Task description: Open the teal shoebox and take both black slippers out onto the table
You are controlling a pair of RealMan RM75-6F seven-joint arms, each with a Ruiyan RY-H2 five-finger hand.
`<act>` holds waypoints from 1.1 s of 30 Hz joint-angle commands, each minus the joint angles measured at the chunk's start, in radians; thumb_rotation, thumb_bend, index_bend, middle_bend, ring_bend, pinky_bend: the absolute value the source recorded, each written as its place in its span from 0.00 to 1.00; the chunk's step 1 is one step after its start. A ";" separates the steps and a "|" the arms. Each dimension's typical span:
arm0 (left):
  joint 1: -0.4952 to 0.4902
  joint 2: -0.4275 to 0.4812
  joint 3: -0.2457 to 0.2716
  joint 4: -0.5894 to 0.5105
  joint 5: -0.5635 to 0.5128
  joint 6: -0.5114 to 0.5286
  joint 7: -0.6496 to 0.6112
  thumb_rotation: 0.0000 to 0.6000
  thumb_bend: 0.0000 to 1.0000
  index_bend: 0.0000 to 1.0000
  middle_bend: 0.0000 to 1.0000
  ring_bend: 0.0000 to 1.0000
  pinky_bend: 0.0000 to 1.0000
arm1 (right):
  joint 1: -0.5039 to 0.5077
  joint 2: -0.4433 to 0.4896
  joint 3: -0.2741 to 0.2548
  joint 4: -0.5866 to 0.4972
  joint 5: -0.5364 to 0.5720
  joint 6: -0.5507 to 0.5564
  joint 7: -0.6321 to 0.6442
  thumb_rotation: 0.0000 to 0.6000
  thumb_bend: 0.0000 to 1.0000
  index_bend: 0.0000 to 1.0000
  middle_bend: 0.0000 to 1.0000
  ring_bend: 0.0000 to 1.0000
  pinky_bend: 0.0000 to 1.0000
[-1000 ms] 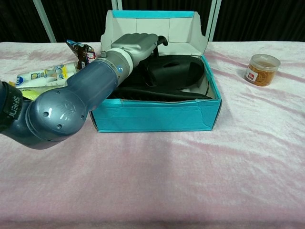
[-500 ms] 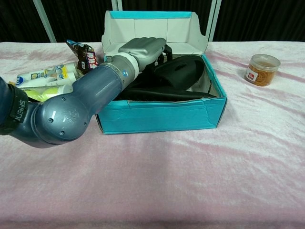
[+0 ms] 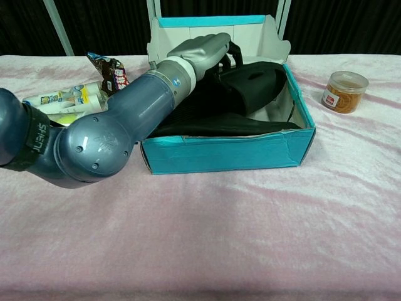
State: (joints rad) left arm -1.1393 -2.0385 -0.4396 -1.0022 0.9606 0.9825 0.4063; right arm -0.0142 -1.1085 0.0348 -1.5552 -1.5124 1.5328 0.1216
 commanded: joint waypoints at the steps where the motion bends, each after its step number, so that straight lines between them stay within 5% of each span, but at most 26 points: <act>1: 0.041 0.062 -0.018 -0.110 -0.023 0.010 -0.008 1.00 0.50 0.40 0.56 0.49 0.50 | 0.004 -0.001 0.001 0.000 -0.002 -0.005 -0.001 1.00 0.27 0.00 0.08 0.00 0.14; 10: 0.089 0.187 -0.070 -0.306 -0.200 -0.066 -0.015 1.00 0.50 0.41 0.57 0.49 0.42 | 0.019 0.000 0.002 -0.006 -0.012 -0.021 -0.008 1.00 0.27 0.00 0.08 0.00 0.14; 18: 0.042 0.224 -0.005 -0.281 -0.306 -0.146 0.085 1.00 0.49 0.40 0.57 0.48 0.44 | 0.017 -0.001 0.000 -0.004 -0.005 -0.025 -0.003 1.00 0.27 0.00 0.08 0.00 0.14; 24: 0.018 0.155 0.032 -0.224 -0.307 -0.050 0.132 1.00 0.49 0.40 0.57 0.50 0.60 | 0.014 0.001 -0.001 -0.003 -0.003 -0.023 0.005 1.00 0.27 0.00 0.08 0.00 0.14; 33: 0.014 0.077 -0.010 -0.164 -0.182 0.073 0.009 1.00 0.49 0.39 0.57 0.49 0.59 | 0.015 -0.001 0.001 0.000 0.001 -0.026 0.005 1.00 0.27 0.00 0.08 0.00 0.14</act>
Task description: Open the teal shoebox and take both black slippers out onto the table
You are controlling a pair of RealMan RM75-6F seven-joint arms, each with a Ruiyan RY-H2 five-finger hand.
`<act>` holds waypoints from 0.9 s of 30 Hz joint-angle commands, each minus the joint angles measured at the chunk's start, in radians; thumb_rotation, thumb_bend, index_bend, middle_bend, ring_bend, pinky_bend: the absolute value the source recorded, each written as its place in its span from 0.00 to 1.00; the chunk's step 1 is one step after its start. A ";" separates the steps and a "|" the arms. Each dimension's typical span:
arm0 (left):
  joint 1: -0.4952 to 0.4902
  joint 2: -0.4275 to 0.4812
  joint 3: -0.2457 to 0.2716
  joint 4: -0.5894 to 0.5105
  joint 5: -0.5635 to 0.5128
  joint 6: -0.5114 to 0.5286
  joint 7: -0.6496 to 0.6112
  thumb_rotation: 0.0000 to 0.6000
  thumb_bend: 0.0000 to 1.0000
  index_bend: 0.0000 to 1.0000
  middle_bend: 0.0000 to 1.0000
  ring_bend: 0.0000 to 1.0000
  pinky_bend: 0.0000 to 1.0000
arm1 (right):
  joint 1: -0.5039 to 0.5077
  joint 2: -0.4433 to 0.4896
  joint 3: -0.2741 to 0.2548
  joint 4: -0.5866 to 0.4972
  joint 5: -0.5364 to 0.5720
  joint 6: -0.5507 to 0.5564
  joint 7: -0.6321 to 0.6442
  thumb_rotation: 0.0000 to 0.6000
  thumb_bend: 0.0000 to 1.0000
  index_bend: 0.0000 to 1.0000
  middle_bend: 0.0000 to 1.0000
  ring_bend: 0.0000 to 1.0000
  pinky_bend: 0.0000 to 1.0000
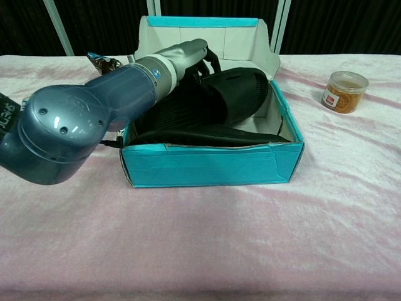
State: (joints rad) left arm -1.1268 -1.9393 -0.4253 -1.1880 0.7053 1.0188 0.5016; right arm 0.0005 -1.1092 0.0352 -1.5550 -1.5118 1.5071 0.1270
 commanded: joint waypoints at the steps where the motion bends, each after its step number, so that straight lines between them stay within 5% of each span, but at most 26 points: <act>1: 0.005 -0.021 -0.032 0.021 0.097 0.043 -0.117 1.00 0.49 0.39 0.57 0.49 0.59 | 0.000 0.000 0.001 0.000 0.001 0.001 0.001 1.00 0.27 0.00 0.08 0.00 0.14; 10: 0.082 0.086 -0.089 -0.145 0.203 0.093 -0.299 1.00 0.49 0.39 0.58 0.49 0.59 | 0.010 0.002 0.010 0.002 0.002 -0.004 0.006 1.00 0.27 0.00 0.08 0.00 0.14; 15: 0.190 0.241 -0.030 -0.325 0.271 0.180 -0.235 1.00 0.49 0.39 0.59 0.49 0.59 | 0.020 0.007 0.018 0.004 -0.003 -0.007 0.012 1.00 0.27 0.00 0.08 0.00 0.14; 21: 0.355 0.426 0.053 -0.506 0.232 0.301 -0.116 1.00 0.48 0.38 0.59 0.48 0.59 | 0.034 0.002 0.020 0.018 -0.008 -0.020 0.026 1.00 0.27 0.00 0.08 0.00 0.14; 27: 0.473 0.483 0.095 -0.495 0.175 0.351 -0.157 1.00 0.47 0.38 0.59 0.48 0.59 | 0.048 -0.005 0.021 0.029 -0.013 -0.034 0.034 1.00 0.27 0.00 0.08 0.00 0.14</act>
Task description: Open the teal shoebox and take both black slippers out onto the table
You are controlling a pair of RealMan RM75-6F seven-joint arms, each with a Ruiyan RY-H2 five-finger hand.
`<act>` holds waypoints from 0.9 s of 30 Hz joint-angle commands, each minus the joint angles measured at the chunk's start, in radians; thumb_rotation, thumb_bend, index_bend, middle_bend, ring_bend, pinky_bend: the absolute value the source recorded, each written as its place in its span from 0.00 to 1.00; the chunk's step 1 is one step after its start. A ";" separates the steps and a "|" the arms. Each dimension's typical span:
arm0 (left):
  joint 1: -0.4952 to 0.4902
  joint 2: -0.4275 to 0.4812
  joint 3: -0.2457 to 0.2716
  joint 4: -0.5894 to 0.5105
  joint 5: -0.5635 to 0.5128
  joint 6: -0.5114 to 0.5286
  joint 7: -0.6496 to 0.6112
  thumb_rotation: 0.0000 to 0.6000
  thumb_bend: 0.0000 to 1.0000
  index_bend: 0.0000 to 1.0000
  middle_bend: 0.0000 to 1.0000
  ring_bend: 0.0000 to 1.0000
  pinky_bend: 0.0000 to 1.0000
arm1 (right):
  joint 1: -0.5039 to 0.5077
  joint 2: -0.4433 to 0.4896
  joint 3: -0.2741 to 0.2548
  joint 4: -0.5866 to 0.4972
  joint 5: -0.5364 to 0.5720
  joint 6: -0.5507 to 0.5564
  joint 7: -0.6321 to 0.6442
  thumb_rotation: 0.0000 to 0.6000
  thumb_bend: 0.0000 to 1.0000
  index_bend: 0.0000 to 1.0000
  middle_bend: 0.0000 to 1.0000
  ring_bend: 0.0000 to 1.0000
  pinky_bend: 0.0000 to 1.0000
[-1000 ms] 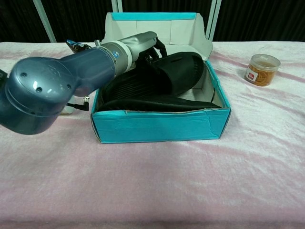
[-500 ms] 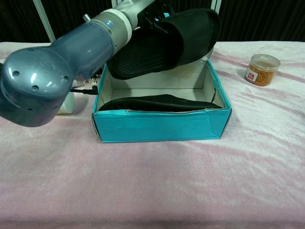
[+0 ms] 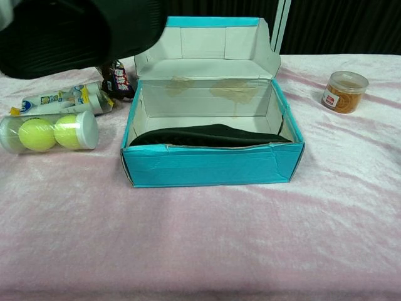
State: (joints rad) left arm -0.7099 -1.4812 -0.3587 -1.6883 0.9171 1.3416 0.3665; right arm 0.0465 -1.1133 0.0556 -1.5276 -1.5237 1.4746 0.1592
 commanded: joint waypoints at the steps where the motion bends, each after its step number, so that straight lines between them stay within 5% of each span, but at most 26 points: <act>1: 0.068 0.025 0.029 0.021 -0.049 0.028 -0.035 1.00 0.47 0.38 0.58 0.48 0.59 | 0.004 -0.002 0.000 0.002 -0.003 -0.003 0.002 1.00 0.27 0.00 0.08 0.00 0.14; 12: 0.067 -0.080 0.000 0.303 -0.130 -0.034 -0.065 1.00 0.46 0.38 0.58 0.48 0.57 | 0.017 -0.003 0.000 -0.005 -0.009 -0.010 -0.006 1.00 0.27 0.00 0.08 0.00 0.14; 15: 0.054 -0.093 0.003 0.340 -0.137 -0.048 -0.018 1.00 0.32 0.33 0.51 0.39 0.48 | 0.022 0.000 0.002 -0.011 -0.014 -0.008 -0.007 1.00 0.27 0.00 0.08 0.00 0.14; 18: 0.054 -0.076 0.013 0.323 -0.133 -0.064 0.012 1.00 0.08 0.15 0.30 0.17 0.29 | 0.035 0.006 0.005 -0.022 -0.023 -0.016 -0.009 1.00 0.27 0.00 0.08 0.00 0.14; 20: 0.061 -0.059 0.020 0.299 -0.108 -0.056 0.017 1.00 0.01 0.07 0.18 0.06 0.19 | 0.053 0.013 0.009 -0.038 -0.033 -0.032 -0.001 1.00 0.27 0.00 0.08 0.00 0.14; 27: 0.126 0.064 0.061 0.104 0.051 0.057 0.019 1.00 0.00 0.03 0.14 0.02 0.08 | 0.172 0.052 0.044 -0.140 -0.080 -0.142 -0.005 1.00 0.24 0.00 0.05 0.00 0.14</act>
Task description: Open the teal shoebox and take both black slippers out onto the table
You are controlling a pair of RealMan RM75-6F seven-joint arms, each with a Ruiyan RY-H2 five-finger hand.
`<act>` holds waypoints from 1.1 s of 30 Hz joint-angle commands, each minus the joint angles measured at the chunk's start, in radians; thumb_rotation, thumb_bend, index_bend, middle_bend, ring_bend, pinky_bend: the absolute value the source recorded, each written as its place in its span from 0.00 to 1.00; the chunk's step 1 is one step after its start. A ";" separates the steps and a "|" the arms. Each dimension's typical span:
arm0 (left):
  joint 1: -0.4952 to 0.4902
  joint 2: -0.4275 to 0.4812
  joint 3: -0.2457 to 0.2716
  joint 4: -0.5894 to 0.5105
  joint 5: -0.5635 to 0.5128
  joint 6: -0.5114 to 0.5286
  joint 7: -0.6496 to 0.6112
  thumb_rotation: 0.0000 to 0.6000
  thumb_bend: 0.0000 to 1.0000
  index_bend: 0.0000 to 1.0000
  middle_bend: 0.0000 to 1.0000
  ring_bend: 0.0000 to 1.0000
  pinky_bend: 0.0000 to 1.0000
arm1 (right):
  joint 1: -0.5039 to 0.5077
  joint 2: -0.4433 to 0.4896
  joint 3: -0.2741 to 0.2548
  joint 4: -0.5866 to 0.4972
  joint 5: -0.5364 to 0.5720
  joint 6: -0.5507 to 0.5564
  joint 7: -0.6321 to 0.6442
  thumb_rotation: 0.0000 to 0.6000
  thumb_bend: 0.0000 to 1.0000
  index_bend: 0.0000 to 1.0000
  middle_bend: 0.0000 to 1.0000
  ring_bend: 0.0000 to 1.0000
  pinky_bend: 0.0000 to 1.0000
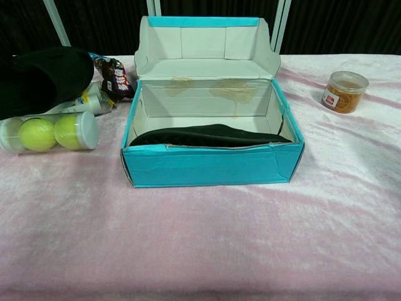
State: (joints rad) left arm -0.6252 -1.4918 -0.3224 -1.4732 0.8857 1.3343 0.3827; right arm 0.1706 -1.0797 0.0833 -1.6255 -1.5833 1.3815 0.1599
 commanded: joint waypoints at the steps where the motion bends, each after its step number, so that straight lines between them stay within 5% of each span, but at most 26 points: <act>1: 0.054 0.101 0.031 -0.150 0.104 0.081 0.006 1.00 0.00 0.03 0.14 0.02 0.07 | 0.069 0.024 0.022 -0.061 -0.022 -0.073 -0.015 1.00 0.22 0.00 0.05 0.00 0.14; 6: 0.122 0.236 0.070 -0.325 0.180 0.135 0.030 1.00 0.00 0.03 0.14 0.02 0.06 | 0.178 0.024 0.057 -0.145 -0.008 -0.206 -0.093 1.00 0.11 0.00 0.03 0.00 0.14; 13: 0.211 0.361 0.109 -0.456 0.235 0.180 -0.009 1.00 0.00 0.05 0.14 0.02 0.06 | 0.310 -0.042 0.087 -0.198 0.063 -0.378 -0.161 1.00 0.08 0.00 0.03 0.00 0.14; 22: 0.283 0.413 0.123 -0.464 0.252 0.196 -0.100 1.00 0.00 0.05 0.14 0.02 0.06 | 0.453 -0.190 0.126 -0.169 0.192 -0.515 -0.273 1.00 0.08 0.00 0.03 0.00 0.14; 33: 0.290 0.417 0.115 -0.437 0.236 0.143 -0.126 1.00 0.00 0.05 0.14 0.02 0.06 | 0.557 -0.336 0.158 -0.139 0.413 -0.524 -0.472 1.00 0.05 0.00 0.03 0.00 0.14</act>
State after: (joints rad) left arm -0.3355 -1.0744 -0.2072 -1.9127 1.1246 1.4815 0.2582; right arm 0.7041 -1.3898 0.2321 -1.7747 -1.2019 0.8612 -0.2845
